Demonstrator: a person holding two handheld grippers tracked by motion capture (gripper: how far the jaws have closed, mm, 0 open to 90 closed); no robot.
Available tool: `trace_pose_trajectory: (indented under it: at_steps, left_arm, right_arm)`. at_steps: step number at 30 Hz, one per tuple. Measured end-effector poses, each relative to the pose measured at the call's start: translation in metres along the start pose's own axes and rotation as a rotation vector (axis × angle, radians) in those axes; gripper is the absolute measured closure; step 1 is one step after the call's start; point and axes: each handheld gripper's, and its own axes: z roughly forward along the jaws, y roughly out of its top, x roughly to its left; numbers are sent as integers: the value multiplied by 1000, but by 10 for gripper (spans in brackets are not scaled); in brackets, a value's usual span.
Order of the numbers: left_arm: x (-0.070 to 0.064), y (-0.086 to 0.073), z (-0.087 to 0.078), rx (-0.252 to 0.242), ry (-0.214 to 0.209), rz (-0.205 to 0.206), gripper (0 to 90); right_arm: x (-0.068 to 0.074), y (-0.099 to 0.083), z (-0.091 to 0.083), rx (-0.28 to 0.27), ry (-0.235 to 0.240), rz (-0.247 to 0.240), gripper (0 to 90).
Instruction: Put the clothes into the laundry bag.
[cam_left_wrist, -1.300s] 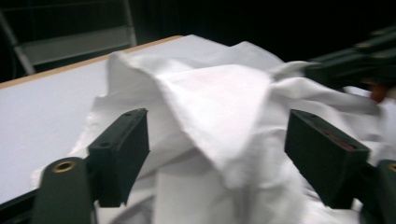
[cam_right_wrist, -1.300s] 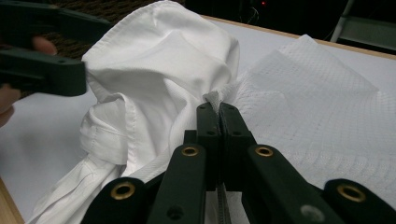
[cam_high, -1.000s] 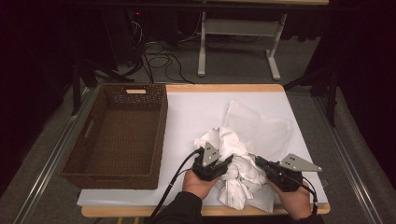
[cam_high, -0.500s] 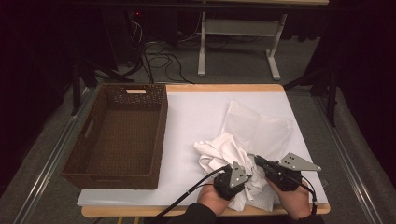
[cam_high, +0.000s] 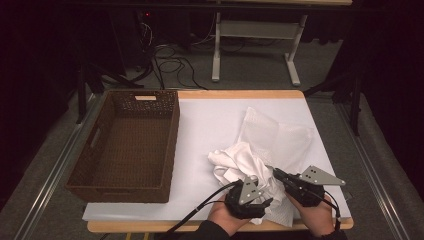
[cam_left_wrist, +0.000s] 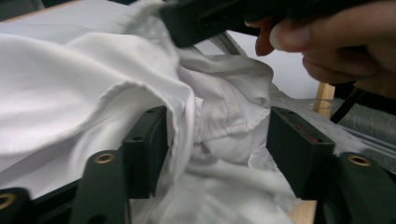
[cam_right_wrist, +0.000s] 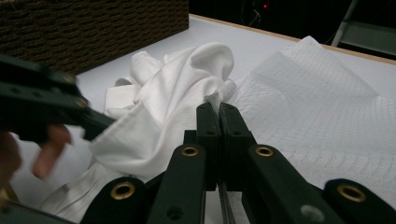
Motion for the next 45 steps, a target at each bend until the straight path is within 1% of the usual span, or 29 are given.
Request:
trace_pose_trajectory:
  at_steps: [2, 4, 5, 7, 10, 12, 13, 14, 16, 17, 20, 21, 22, 23, 24, 25, 26, 28, 29, 31, 32, 33, 36, 37, 38, 39, 41, 44, 45]
  left_arm:
    - [5, -3, -18, -23, 35, -2, 346]
    - [14, -7, -31, -40, 58, -15, 356]
    - [20, -10, -36, -51, 79, -23, 366]
    - [34, -15, -43, -61, 121, -56, 375]
    - [53, -14, -44, -86, 177, -102, 354]
    - [65, -8, -38, -101, 198, -119, 307]
    - [72, -5, -32, -98, 226, -126, 282]
    - [76, -2, -27, -87, 237, -129, 242]
    - [85, 1, -10, -44, 235, -159, 182]
    - [88, 0, -2, -17, 212, -176, 174]
    - [89, -7, 20, 76, 185, -188, 188]
    - [89, -9, 24, 83, 173, -192, 216]
    - [89, -10, 25, 70, 160, -199, 288]
    - [87, -10, 25, 57, 161, -200, 363]
    - [85, -10, 24, 60, 169, -188, 437]
    - [84, -10, 23, 65, 183, -180, 564]
    - [84, -10, 22, 72, 182, -173, 635]
    - [83, -11, 18, 73, 188, -157, 747]
    - [83, -11, 16, 68, 193, -151, 783]
    - [78, -9, 8, 44, 216, -135, 798]
    - [72, -8, 2, 16, 243, -114, 800]
    - [68, -6, -2, -9, 260, -107, 804]
    - [54, -3, -14, -67, 271, -87, 827]
    - [46, -2, -17, -81, 258, -63, 833]
    - [40, -2, -17, -79, 241, -49, 841]
    - [33, -1, -16, -77, 221, -19, 845]
    - [19, -2, -10, -49, 168, 29, 853]
    - [7, -4, 2, -16, 109, 62, 856]
    - [5, -5, 5, -8, 100, 69, 856]
  right_arm:
    - [0, 0, 0, 3, -2, -1, 896]
    - [0, 0, 0, 4, -2, 0, 896]
    - [0, 1, 0, 4, -3, -2, 896]
    - [1, 1, 1, 5, -3, -3, 896]
    - [1, 1, 1, 8, -2, 1, 896]
    - [1, 1, 1, 9, -2, 4, 896]
    - [1, 1, 2, 5, -2, -4, 896]
    - [1, 1, 2, 3, -1, -1, 896]
    - [1, 0, 2, 5, 0, -2, 896]
    - [1, 0, 2, 5, -2, -5, 896]
    - [0, 0, 2, 8, 2, 0, 896]
    - [0, 0, 2, 8, 5, 0, 896]
    - [0, 0, 2, 13, 3, 2, 896]
    - [0, -1, 3, 13, 4, -4, 896]
    - [0, -1, 3, 13, 4, -4, 896]
    - [1, 0, 3, 14, 3, -2, 896]
    - [1, 0, 3, 13, 3, -2, 896]
    - [1, 0, 3, 13, 3, -1, 896]
    - [1, 0, 3, 13, 3, -1, 896]
    - [1, 0, 3, 11, 2, -3, 896]
    - [1, 0, 3, 10, -1, -4, 896]
    - [1, 0, 3, 9, -3, -5, 896]
    - [1, 0, 4, 11, -6, -3, 896]
    - [1, 0, 4, 11, -7, -5, 896]
    - [2, 0, 4, 11, -7, -3, 896]
    - [2, 0, 4, 11, -8, -4, 896]
    - [2, 0, 4, 12, -8, -2, 896]
    - [2, 0, 4, 13, -9, 1, 896]
    - [2, 0, 4, 14, -9, 3, 896]
